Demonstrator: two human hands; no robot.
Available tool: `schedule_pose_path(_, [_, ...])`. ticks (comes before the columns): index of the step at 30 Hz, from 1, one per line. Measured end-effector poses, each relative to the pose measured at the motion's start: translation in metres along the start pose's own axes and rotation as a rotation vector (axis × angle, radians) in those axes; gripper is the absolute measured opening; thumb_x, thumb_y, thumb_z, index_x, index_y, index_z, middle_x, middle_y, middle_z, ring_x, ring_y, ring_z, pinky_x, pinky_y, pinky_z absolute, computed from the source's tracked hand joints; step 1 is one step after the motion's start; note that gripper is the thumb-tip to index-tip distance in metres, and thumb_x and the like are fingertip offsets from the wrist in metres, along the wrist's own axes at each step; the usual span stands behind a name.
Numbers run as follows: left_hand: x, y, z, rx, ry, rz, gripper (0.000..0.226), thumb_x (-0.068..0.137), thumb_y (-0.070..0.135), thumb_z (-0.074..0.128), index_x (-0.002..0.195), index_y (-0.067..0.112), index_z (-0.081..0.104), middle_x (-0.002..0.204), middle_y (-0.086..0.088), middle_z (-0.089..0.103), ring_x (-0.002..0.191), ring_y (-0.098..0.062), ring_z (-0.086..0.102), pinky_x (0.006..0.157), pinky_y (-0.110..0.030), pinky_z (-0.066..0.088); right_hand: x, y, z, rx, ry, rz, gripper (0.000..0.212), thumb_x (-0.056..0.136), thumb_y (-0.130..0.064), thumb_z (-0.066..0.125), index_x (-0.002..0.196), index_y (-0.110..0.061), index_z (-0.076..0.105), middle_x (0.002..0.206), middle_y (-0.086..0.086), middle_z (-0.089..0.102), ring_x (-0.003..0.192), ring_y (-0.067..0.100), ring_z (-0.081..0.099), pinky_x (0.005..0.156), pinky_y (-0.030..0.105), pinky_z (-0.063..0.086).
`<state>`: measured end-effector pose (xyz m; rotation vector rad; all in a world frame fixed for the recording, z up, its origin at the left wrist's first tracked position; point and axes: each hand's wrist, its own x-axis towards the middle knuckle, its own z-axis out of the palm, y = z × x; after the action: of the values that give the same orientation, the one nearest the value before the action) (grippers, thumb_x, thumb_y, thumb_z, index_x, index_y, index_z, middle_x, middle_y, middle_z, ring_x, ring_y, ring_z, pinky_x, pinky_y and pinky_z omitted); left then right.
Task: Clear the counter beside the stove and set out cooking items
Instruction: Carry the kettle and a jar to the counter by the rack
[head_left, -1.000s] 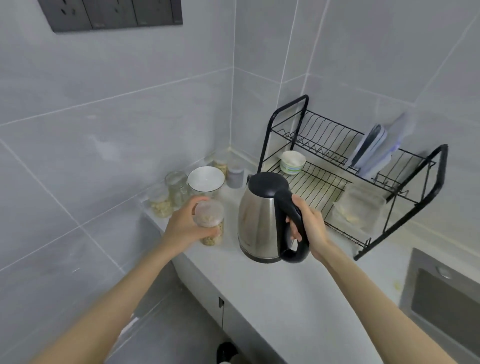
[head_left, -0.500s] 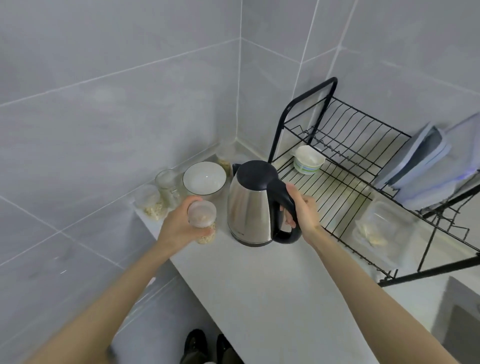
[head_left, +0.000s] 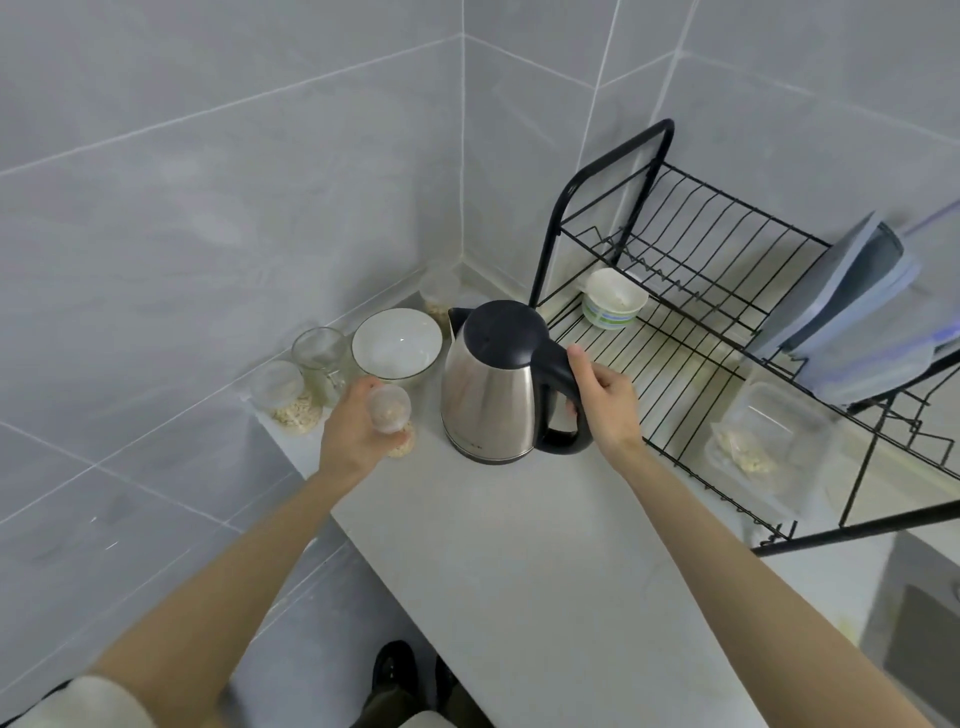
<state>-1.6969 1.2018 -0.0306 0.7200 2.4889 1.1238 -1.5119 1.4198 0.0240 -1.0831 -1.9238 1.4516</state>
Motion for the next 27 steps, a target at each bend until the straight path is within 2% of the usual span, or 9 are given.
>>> schedule_pose_path(3, [0.001,0.002,0.002,0.051,0.0,-0.013,0.073,0.068,0.016,0.083,0.129,0.017,0.043,0.129,-0.002,0.05,0.113,-0.023,0.051,0.087,-0.034,0.04,0.002,-0.001,-0.002,-0.057,0.022,-0.006,0.062,0.089,-0.06,0.048,0.076,0.0,0.057,0.065,0.014,0.052,0.061,0.015,0.047,0.062,0.03,0.039])
schedule_pose_path(6, [-0.002,0.005,0.0,0.131,-0.008,-0.036,0.074,0.07,0.023,0.082,0.13,0.021,0.04,0.134,-0.001,0.044,0.117,-0.026,0.05,0.09,-0.046,0.045,0.001,-0.007,-0.004,-0.111,0.033,0.014,0.036,0.093,-0.048,0.053,0.076,-0.016,0.057,0.065,-0.009,0.05,0.063,0.007,0.047,0.063,0.02,0.036])
schedule_pose_path(8, [-0.007,0.008,-0.004,0.154,-0.017,-0.043,0.075,0.071,0.027,0.082,0.132,0.023,0.038,0.136,-0.002,0.04,0.119,-0.027,0.048,0.089,-0.049,0.045,-0.003,-0.012,-0.006,-0.104,0.056,-0.007,0.021,0.093,-0.039,0.057,0.091,-0.02,0.063,0.078,-0.014,0.062,0.076,0.003,0.058,0.072,0.019,0.043])
schedule_pose_path(11, [-0.015,0.012,-0.012,0.179,-0.013,-0.017,0.07,0.078,0.028,0.075,0.136,0.024,0.037,0.138,-0.004,0.037,0.123,-0.027,0.044,0.088,-0.046,0.043,-0.015,-0.02,-0.012,-0.178,0.09,-0.098,0.022,0.094,-0.026,0.057,0.114,-0.019,0.063,0.104,-0.012,0.066,0.097,0.008,0.06,0.084,0.022,0.047])
schedule_pose_path(14, [-0.025,0.02,-0.023,0.184,-0.007,0.114,0.061,0.086,0.024,0.067,0.139,0.022,0.039,0.135,-0.007,0.042,0.122,-0.027,0.045,0.086,-0.038,0.04,-0.036,-0.032,-0.019,-0.305,0.134,-0.212,0.029,0.093,-0.021,0.056,0.122,-0.021,0.06,0.118,-0.011,0.062,0.106,0.009,0.055,0.09,0.023,0.042])
schedule_pose_path(20, [-0.051,0.048,-0.047,0.083,-0.045,0.354,0.045,0.092,0.02,0.057,0.136,0.023,0.049,0.129,0.002,0.058,0.119,-0.017,0.051,0.093,-0.029,0.042,-0.091,-0.051,-0.024,-0.295,0.13,-0.221,0.029,0.093,-0.015,0.056,0.12,-0.02,0.062,0.112,-0.013,0.064,0.098,0.006,0.057,0.075,0.0,0.035])
schedule_pose_path(22, [-0.065,0.057,-0.056,0.03,-0.077,0.407,0.042,0.092,0.02,0.057,0.133,0.023,0.052,0.123,0.006,0.062,0.112,-0.013,0.056,0.094,-0.03,0.044,-0.117,-0.052,-0.022,-0.29,0.142,-0.184,0.027,0.092,-0.014,0.055,0.117,-0.02,0.064,0.11,-0.014,0.065,0.097,0.007,0.059,0.077,0.003,0.038])
schedule_pose_path(25, [-0.09,0.065,-0.068,-0.032,-0.155,0.485,0.038,0.091,0.019,0.059,0.128,0.024,0.056,0.116,0.007,0.066,0.105,-0.01,0.06,0.093,-0.03,0.047,-0.165,-0.052,-0.018,-0.271,0.184,-0.145,0.025,0.091,-0.013,0.056,0.113,-0.021,0.065,0.108,-0.013,0.066,0.095,0.006,0.06,0.085,0.017,0.045])
schedule_pose_path(27, [-0.107,0.067,-0.074,-0.048,-0.216,0.535,0.036,0.09,0.019,0.06,0.126,0.025,0.057,0.113,0.009,0.067,0.1,-0.008,0.061,0.091,-0.033,0.049,-0.2,-0.055,-0.017,-0.272,0.221,-0.121,0.023,0.091,-0.014,0.056,0.111,-0.023,0.064,0.106,-0.013,0.066,0.094,0.007,0.06,0.082,0.016,0.044])
